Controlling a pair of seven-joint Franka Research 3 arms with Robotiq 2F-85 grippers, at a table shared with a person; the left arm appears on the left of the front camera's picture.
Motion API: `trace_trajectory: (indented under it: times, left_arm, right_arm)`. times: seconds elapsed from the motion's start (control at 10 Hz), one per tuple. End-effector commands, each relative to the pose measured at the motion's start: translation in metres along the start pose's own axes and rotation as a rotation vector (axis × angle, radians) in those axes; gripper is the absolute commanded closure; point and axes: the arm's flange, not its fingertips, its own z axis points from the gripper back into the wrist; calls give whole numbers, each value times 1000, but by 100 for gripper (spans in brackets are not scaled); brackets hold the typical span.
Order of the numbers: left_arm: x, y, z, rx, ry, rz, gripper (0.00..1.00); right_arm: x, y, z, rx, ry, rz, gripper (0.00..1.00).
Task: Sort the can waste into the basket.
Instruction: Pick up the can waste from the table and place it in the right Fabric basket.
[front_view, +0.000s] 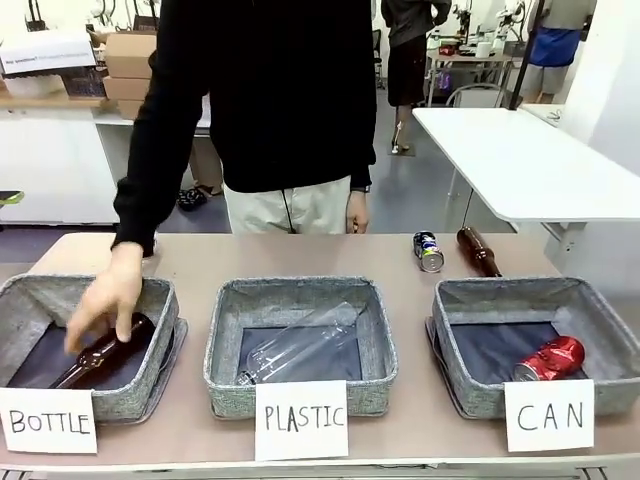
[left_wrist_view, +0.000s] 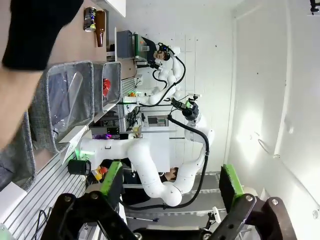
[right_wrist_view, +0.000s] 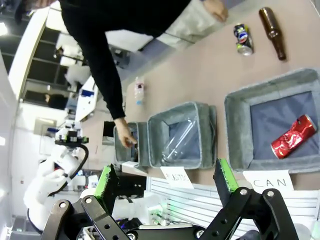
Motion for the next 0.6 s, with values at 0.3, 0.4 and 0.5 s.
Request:
trace_trajectory:
  times: [0.3,0.4,0.5]
  left_arm:
    - [0,-4,-2,-10,-16,11,0]
    - [0,-4,-2,-10,-16,11,0]
    - [0,-4,-2,-10,-16,11,0]
  right_arm:
    - [0,-1,1,-9,6,14,0]
    - [0,0,0,-1,1,0,0]
    - [15,26,-52,-149,12,180,0]
